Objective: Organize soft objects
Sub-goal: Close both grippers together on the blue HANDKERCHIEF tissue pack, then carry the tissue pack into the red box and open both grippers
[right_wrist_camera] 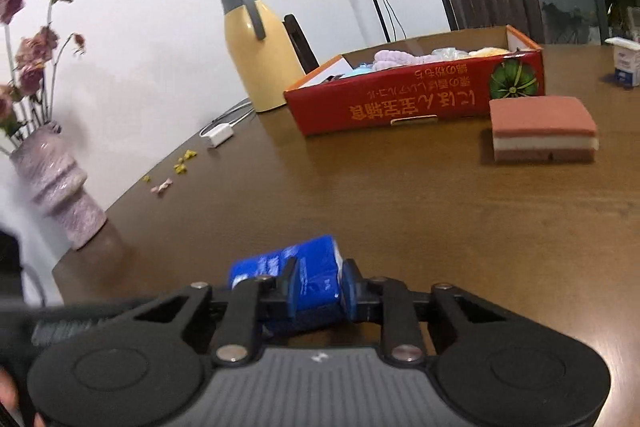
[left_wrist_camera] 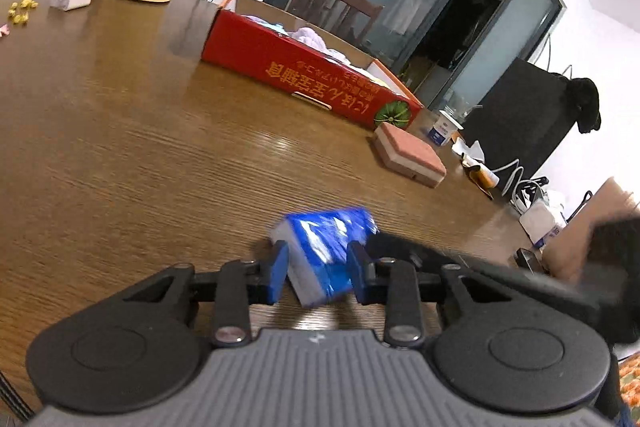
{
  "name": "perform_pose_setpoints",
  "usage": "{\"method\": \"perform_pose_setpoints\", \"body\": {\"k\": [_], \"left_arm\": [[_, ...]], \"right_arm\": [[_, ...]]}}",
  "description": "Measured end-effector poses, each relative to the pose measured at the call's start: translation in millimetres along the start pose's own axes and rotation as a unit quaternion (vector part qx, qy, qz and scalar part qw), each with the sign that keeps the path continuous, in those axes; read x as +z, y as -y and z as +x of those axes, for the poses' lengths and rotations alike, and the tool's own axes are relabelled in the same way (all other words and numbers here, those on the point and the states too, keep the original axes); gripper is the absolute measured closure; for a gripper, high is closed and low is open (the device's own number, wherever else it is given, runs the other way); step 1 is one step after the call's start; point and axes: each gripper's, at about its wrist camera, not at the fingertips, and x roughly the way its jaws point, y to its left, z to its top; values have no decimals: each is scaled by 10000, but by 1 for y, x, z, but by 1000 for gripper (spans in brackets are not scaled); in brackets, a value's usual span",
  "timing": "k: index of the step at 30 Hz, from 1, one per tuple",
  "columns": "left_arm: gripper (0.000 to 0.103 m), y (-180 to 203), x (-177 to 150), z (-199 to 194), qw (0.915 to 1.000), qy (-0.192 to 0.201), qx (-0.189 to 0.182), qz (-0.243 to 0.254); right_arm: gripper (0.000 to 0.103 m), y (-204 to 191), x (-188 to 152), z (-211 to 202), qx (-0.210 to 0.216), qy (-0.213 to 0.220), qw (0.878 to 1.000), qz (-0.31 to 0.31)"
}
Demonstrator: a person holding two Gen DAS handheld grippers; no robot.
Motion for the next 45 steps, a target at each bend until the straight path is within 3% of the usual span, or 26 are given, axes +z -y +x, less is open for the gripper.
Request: {"method": "perform_pose_setpoints", "body": {"k": [5,8,10,12,13,18,21,25,29,31,34,38,43,45], "left_arm": [[68,7,1,7,9998,-57,11,178],[53,9,1,12,9998,-102,116,160],[53,9,1,12,9997,-100,120,172],[58,10,1,13,9996,-128,108,221],[66,10,1,13,9996,-151,33,250],[74,19,14,17,9991,-23,145,396],[74,30,46,23,9986,211,-53,483],[74,52,112,44,9931,763,-255,851],[74,70,190,85,9853,1196,-417,1148],[74,70,223,117,9852,1245,-425,1099],[74,60,259,175,9896,1063,-333,910],[76,36,288,246,9952,556,67,800],[75,-2,286,293,9982,-148,321,482],[75,-9,286,299,9987,-289,236,349]], "right_arm": [[80,-1,-11,-22,-133,240,9994,211],[79,4,-7,-19,-166,259,9991,286],[78,5,-6,-13,-125,169,9994,275],[78,4,-7,-7,-75,120,9996,242],[78,4,-7,-6,19,100,9996,253],[83,9,3,-2,41,150,9992,372],[83,13,30,-4,-43,460,9985,306],[83,18,97,-2,-164,1126,9935,-99],[83,37,175,20,-310,1628,9854,-386],[83,55,210,43,-349,1691,9844,-326],[83,87,246,93,-494,1549,9866,-105],[83,120,262,167,-707,1091,9915,108],[83,140,264,232,-865,184,9958,247],[84,138,264,239,-1048,94,9944,102]]}}
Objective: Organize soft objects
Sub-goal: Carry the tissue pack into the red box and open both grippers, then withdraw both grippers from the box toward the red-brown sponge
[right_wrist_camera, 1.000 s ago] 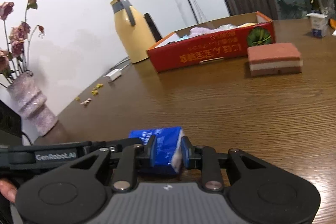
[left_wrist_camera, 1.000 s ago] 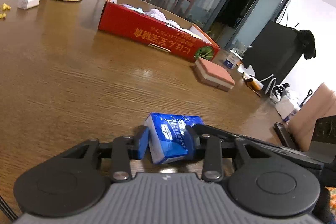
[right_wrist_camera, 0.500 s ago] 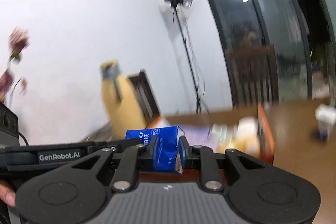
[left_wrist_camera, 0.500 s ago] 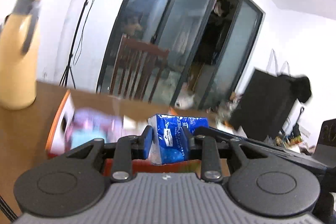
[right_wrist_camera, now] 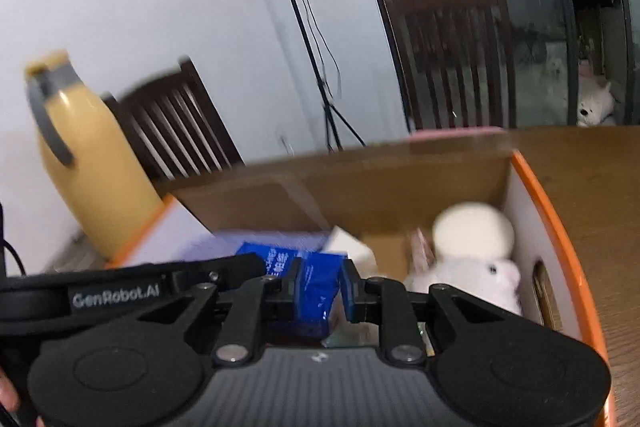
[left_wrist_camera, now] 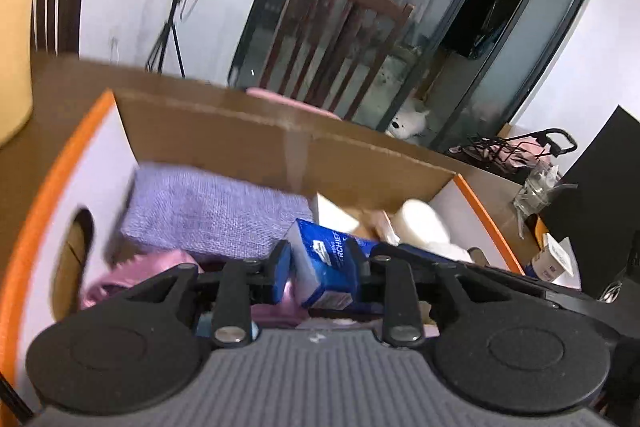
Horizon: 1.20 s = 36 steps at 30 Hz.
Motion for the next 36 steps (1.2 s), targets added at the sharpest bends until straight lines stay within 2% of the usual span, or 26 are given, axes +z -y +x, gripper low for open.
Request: {"method": "perform_pose_setpoints", "body": {"k": [4,7,10,11,13,15,16,19,22,24,26,28,30,31,32,36], "left_arm": [[75,5,-4,-2,9999,-38,98,131],[68,6,-3,-5,9998,9,148,128],[52,5,-1,-11,9997,45,203,87],[47,6,1,-17,9997,102,194,111],[45,9,3,-31,9995,253,82,163],[45,11,-1,-58,9983,539,11,221],[45,13,-5,-71,9974,665,46,276],[45,20,-19,-113,9940,851,308,616],[42,31,-32,-162,9908,1027,436,761],[36,42,-45,-199,9869,1252,438,914],[25,55,-65,-237,9798,1545,538,1153],[23,65,-88,-266,9734,1751,589,1354],[20,71,-113,-292,9698,1860,612,1457],[20,73,-122,-303,9692,1891,617,1450],[20,74,-134,-314,9692,1912,631,1417],[17,73,-176,-346,9700,1937,675,1303]], "right_arm": [[85,-5,-2,0,-167,-85,9998,-105],[85,-1,-2,-5,-203,-9,9998,-49],[79,2,5,-14,-318,116,9994,-111],[73,2,8,-19,-357,185,9991,-146],[66,-1,12,-35,-379,393,9982,-235],[56,-7,14,-60,-256,682,9969,-312],[47,-11,12,-75,-167,834,9956,-393],[44,-23,0,-125,-12,1187,9909,-626],[39,-37,-10,-173,-37,1428,9862,-833],[36,-46,-16,-206,-73,1589,9822,-999],[30,-54,-24,-240,-96,1756,9778,-1138],[24,-59,-37,-273,-103,1908,9741,-1205],[22,-59,-52,-299,-78,1962,9730,-1216],[21,-59,-52,-299,-78,1962,9730,-1216],[20,-57,-68,-318,-33,1923,9743,-1169],[18,-52,-111,-346,-28,1696,9806,-980]]}}
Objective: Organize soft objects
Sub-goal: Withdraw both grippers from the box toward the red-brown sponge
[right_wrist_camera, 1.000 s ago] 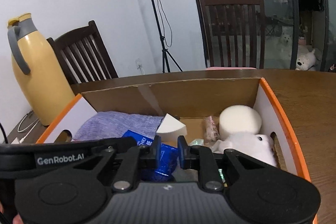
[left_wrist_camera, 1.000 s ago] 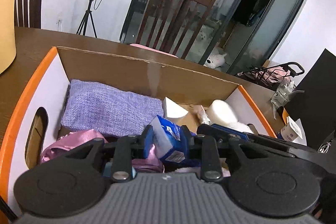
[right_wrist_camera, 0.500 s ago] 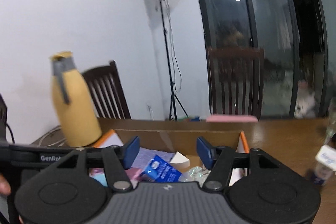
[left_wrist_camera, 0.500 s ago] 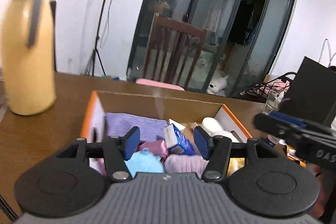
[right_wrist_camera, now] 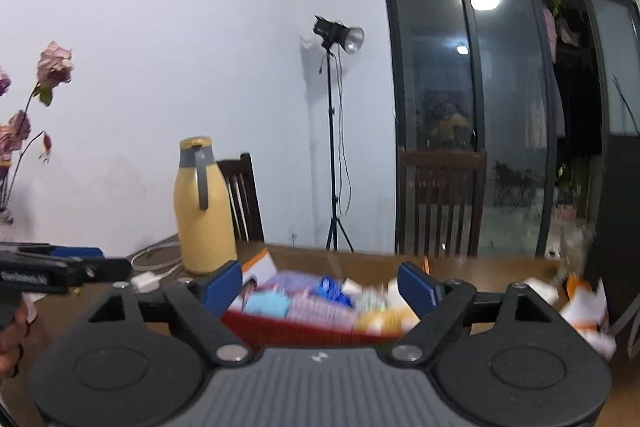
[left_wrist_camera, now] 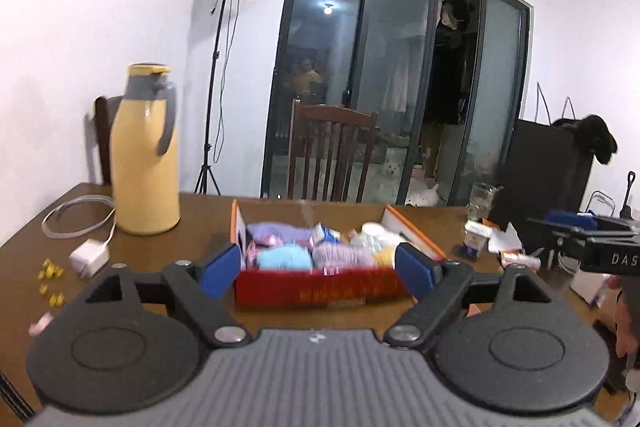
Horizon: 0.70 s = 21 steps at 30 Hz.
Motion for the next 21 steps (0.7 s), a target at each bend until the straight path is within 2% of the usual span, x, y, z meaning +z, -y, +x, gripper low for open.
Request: {"method": "perform_pose_setpoints", "body": {"k": [4,9,15,21], "left_arm": [[17,1,-31,-38,9997,-54,237,7],[14,5,-66,-76,9984,186,524,68],[13,5,-99,-104,9988,52,478,39],[9,10,-106,-123,9990,108,355,233]], "right_arm": [[18,-11,-36,-36,-16,-194,9998,26],[18,-22,-78,-69,132,-350,9991,197],[18,-32,-112,-102,32,-542,9978,382],[18,-30,-117,-119,-310,-533,9976,312]]}}
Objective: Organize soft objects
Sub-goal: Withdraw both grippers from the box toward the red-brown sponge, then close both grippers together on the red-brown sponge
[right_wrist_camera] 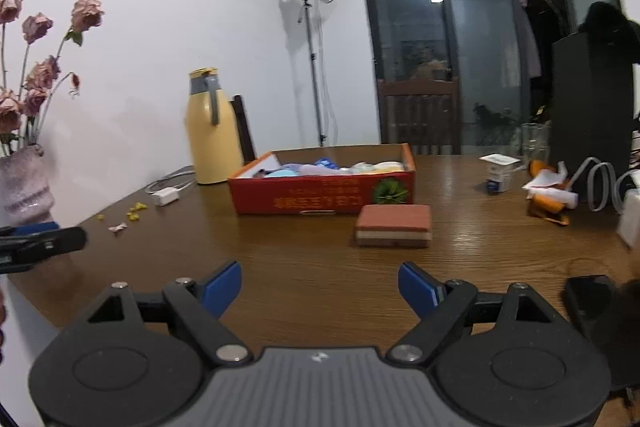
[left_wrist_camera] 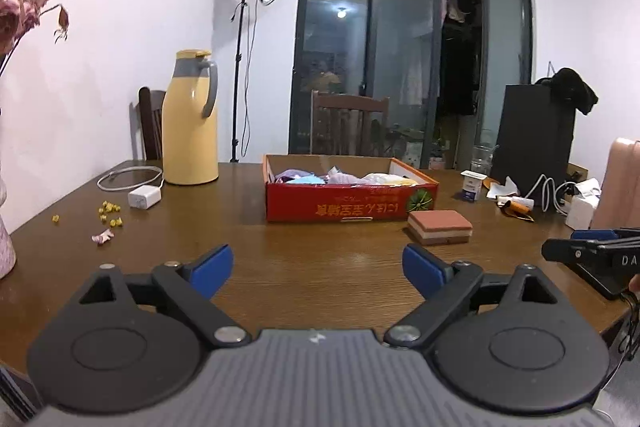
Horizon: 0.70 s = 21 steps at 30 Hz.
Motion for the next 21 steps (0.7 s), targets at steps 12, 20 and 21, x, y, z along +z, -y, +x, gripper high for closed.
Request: {"method": "perform_pose_setpoints", "body": {"k": [12,20,21], "left_arm": [[9,24,-12,42,9986,-446,-295,47],[9,46,-14,97,9952,-823,-532,-54],[9,49,-14,104,9947,-854,-566,-69]], "right_arm": [[18,27,-17,12,-200,-48,9994,277],[18,57,-23,48,-355,-241,9979,478],[18,61,-21,53,-376,-250,9977,514]]}}
